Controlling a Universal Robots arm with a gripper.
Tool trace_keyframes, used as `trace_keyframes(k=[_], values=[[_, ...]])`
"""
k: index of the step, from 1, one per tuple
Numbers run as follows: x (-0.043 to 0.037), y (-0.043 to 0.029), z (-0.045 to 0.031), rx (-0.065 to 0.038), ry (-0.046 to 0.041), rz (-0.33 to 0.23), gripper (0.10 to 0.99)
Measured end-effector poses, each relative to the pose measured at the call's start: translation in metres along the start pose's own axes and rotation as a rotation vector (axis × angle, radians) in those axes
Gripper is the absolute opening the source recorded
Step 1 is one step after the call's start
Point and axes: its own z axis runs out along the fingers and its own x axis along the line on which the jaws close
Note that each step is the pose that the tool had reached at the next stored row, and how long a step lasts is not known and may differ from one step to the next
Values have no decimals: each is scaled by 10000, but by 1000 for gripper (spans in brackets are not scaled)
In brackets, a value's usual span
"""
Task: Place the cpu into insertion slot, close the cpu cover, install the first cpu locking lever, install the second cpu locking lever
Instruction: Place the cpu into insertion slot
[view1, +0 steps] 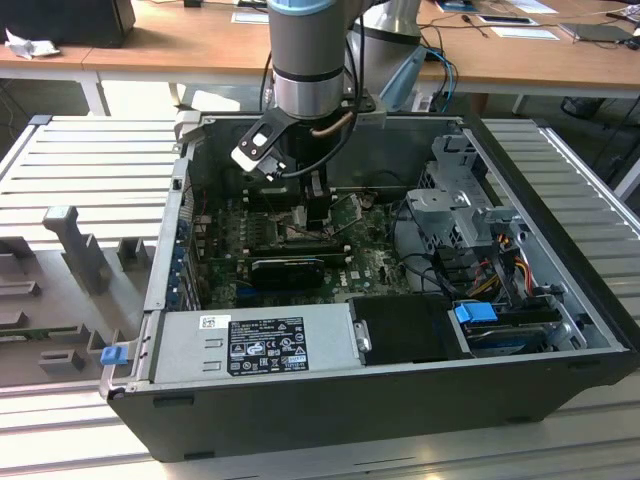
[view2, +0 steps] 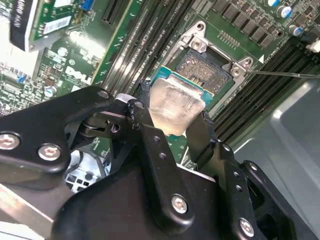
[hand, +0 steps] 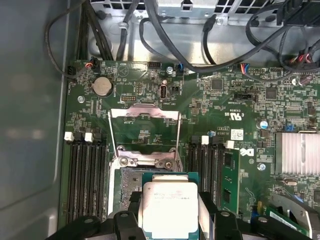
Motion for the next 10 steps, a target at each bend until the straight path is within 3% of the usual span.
trace_keyframes(k=[10], values=[[69, -44, 108, -1, 7, 108, 529]])
